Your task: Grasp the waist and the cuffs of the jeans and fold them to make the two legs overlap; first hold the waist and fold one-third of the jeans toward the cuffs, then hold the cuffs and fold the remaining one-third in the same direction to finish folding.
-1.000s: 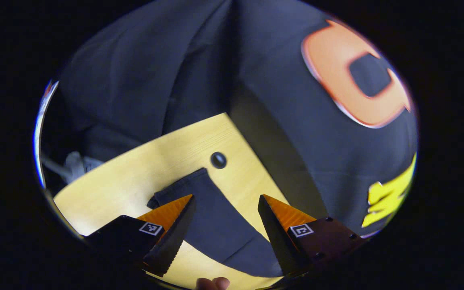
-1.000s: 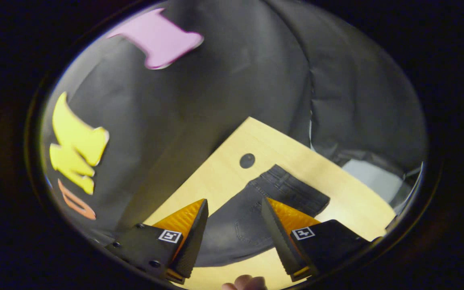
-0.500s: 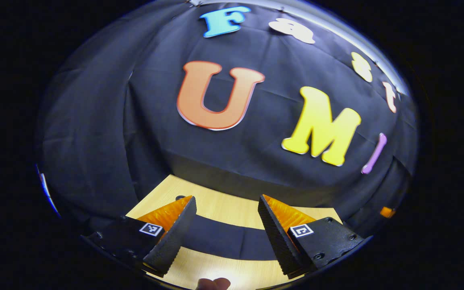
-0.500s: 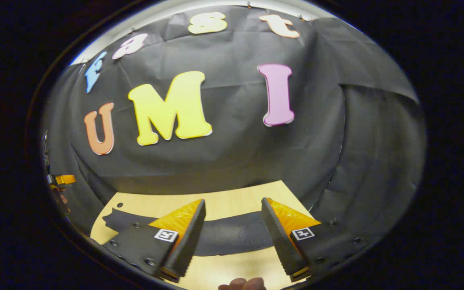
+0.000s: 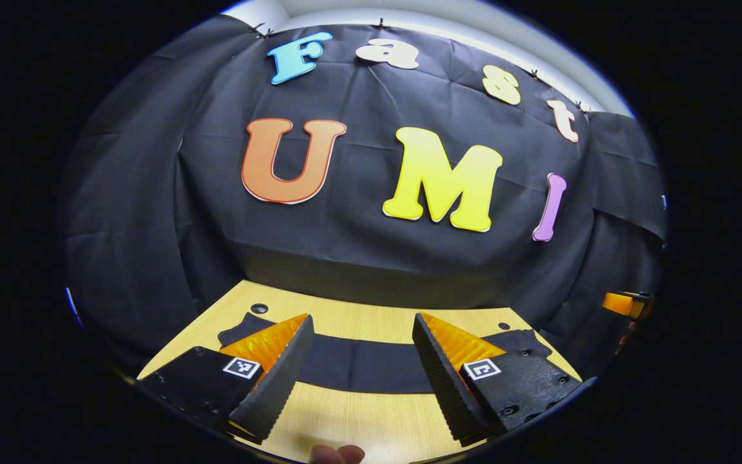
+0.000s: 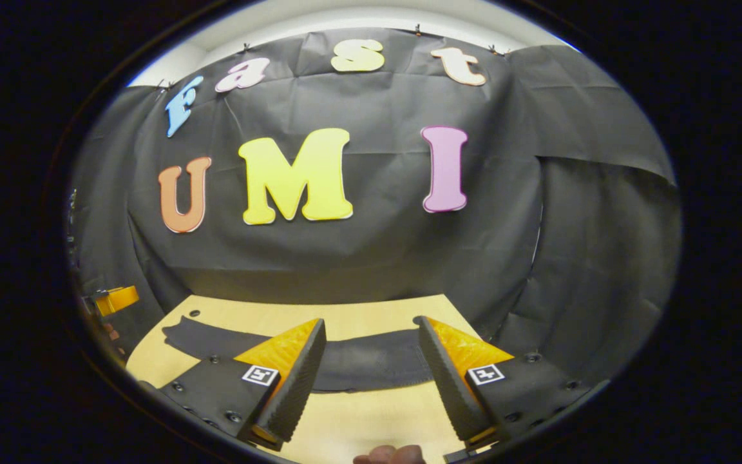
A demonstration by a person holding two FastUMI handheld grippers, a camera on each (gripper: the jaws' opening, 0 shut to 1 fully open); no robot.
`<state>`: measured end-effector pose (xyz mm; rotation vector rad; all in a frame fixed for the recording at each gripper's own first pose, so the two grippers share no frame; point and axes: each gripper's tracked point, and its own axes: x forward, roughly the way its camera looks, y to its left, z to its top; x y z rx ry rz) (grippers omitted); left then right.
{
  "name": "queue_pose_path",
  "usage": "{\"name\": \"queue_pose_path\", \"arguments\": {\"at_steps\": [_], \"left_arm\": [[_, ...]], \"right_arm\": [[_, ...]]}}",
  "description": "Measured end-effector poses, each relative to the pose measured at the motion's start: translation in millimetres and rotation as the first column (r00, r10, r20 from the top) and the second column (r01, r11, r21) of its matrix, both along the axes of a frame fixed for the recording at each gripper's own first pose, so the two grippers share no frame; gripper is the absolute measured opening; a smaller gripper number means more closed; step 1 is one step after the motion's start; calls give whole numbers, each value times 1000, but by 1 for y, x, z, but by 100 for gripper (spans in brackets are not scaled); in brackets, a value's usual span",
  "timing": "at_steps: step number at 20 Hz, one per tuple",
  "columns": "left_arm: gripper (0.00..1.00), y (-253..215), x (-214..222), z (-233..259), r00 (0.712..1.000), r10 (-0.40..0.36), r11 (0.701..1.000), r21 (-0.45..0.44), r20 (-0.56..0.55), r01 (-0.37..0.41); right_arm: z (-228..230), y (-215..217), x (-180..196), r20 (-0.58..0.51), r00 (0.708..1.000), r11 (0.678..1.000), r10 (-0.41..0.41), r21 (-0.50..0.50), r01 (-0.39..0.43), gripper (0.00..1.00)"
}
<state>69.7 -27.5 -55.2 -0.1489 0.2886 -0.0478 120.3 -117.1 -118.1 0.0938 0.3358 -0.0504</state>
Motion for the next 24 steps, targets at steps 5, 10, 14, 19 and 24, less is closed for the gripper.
{"name": "queue_pose_path", "arguments": {"at_steps": [5, 10, 14, 19, 24], "left_arm": [[99, -26, 0, -8, 999, -17, 1000, -20, -29, 16], [99, -44, 10, -5, 998, -31, 998, 44, -54, 34], [99, -57, 14, -17, 994, -31, 997, 61, -105, 38], [99, -62, 22, -37, 984, 0, 997, 82, -180, 15], [99, -54, 21, -56, 969, 48, 997, 67, -242, -33]], "right_arm": [[-34, -25, 12, -72, 996, 998, -52, 26, 54, 91], [-142, -96, 57, -214, 965, 973, -150, 139, 182, 89], [-227, -155, 104, -317, 918, 929, -239, 201, 311, 89], [-291, -196, 144, -383, 872, 881, -305, 234, 411, 95], [-314, -196, 164, -392, 886, 879, -248, 293, 376, 95]]}}
